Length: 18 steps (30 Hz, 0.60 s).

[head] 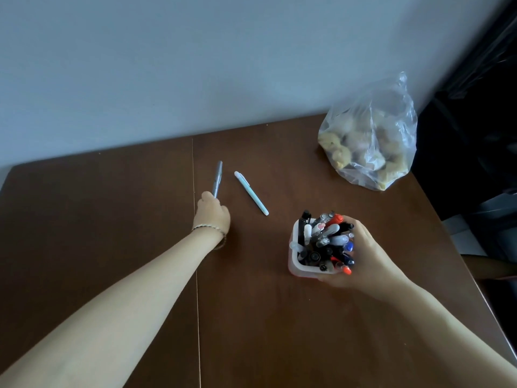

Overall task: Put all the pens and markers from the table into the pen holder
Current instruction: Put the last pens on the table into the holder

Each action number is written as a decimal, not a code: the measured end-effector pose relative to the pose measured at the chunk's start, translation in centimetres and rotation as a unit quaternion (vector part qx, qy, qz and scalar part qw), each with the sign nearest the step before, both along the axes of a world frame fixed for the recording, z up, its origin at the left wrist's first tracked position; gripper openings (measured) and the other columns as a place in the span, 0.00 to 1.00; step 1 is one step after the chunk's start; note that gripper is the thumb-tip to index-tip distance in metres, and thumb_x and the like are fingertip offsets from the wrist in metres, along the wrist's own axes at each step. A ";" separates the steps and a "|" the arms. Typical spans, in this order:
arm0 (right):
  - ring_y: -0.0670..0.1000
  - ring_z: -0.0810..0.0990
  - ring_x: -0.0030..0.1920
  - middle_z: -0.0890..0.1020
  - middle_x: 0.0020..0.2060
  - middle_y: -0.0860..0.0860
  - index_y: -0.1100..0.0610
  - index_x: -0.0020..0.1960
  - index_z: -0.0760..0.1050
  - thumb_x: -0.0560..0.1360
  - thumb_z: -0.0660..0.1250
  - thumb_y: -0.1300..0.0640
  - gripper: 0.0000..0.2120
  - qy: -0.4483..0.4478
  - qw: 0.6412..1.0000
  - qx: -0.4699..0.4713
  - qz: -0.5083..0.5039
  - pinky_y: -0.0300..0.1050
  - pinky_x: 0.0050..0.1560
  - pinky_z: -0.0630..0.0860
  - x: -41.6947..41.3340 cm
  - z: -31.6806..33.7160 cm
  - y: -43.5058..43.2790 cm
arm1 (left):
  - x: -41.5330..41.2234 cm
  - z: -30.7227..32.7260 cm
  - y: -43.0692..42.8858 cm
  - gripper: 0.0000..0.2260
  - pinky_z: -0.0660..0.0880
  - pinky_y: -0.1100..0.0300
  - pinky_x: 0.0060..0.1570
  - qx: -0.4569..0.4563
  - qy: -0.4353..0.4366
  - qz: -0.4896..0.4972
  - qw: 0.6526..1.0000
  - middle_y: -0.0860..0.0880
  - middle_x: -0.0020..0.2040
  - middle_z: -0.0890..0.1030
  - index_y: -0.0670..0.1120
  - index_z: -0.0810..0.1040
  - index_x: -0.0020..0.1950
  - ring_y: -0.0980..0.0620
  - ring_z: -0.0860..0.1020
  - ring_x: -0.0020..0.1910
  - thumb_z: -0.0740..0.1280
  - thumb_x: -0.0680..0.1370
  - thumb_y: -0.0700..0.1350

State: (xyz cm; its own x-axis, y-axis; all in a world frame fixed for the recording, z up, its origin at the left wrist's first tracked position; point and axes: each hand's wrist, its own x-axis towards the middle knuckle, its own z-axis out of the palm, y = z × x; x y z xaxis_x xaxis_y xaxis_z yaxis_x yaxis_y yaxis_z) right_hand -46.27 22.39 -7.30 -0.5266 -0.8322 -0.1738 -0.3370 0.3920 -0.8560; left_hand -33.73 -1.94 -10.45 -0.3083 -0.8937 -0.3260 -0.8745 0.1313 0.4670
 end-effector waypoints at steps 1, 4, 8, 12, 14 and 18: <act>0.29 0.71 0.55 0.70 0.55 0.38 0.35 0.55 0.60 0.47 0.73 0.41 0.38 0.000 1.000 0.000 0.001 0.24 0.45 0.72 0.0 0.1 0.0 | -1.0 0.3 0.3 0.09 0.67 0.53 0.45 0.016 0.027 0.012 0.999 0.36 0.58 0.74 0.36 0.67 0.57 0.37 0.75 0.54 0.55 0.78 0.38; 0.28 0.70 0.54 0.70 0.56 0.39 0.40 0.58 0.62 0.48 0.74 0.43 0.41 0.001 1.000 0.005 0.006 0.22 0.45 0.70 -0.1 -0.1 0.1 | -4.2 0.6 0.8 0.12 0.69 0.54 0.48 0.036 0.067 0.010 0.997 0.38 0.58 0.75 0.37 0.69 0.59 0.39 0.76 0.55 0.59 0.77 0.41; 0.29 0.69 0.55 0.71 0.57 0.45 0.45 0.60 0.62 0.53 0.82 0.58 0.43 0.003 1.000 0.016 0.016 0.24 0.46 0.71 -0.5 -0.6 0.3 | -6.5 -0.4 1.2 0.21 0.74 0.53 0.48 0.057 0.015 -0.016 0.998 0.43 0.57 0.76 0.40 0.67 0.63 0.43 0.78 0.53 0.67 0.73 0.47; 0.26 0.68 0.54 0.71 0.56 0.42 0.45 0.60 0.62 0.50 0.79 0.49 0.44 0.002 1.000 0.021 0.011 0.22 0.46 0.69 -0.3 -0.5 0.2 | -5.8 -1.1 1.6 0.13 0.73 0.56 0.41 0.059 0.012 0.016 0.998 0.44 0.50 0.79 0.39 0.73 0.55 0.46 0.78 0.43 0.68 0.72 0.40; 0.26 0.68 0.54 0.70 0.56 0.41 0.44 0.60 0.62 0.48 0.76 0.44 0.44 -0.004 1.000 0.024 0.004 0.24 0.46 0.70 -0.2 -0.2 0.1 | -4.9 -0.9 1.8 0.09 0.72 0.57 0.39 0.053 0.008 -0.023 0.998 0.45 0.46 0.75 0.39 0.73 0.50 0.45 0.77 0.44 0.67 0.72 0.39; 0.26 0.69 0.54 0.70 0.56 0.41 0.44 0.60 0.63 0.49 0.80 0.48 0.44 -0.008 1.000 0.027 -0.004 0.25 0.48 0.69 0.1 0.2 0.1 | -2.0 1.2 3.4 0.06 0.68 0.62 0.26 0.086 0.098 -0.053 0.990 0.46 0.32 0.73 0.38 0.75 0.39 0.47 0.72 0.31 0.63 0.73 0.40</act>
State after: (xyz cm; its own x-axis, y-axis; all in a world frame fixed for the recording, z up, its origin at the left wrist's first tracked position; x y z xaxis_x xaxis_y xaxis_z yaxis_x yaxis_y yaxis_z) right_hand -46.17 22.47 -7.09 -0.5292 -0.8174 -0.2277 -0.3198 0.4407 -0.8388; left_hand -35.75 1.49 -9.24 -0.4696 -0.7890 -0.3961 -0.7510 0.1212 0.6491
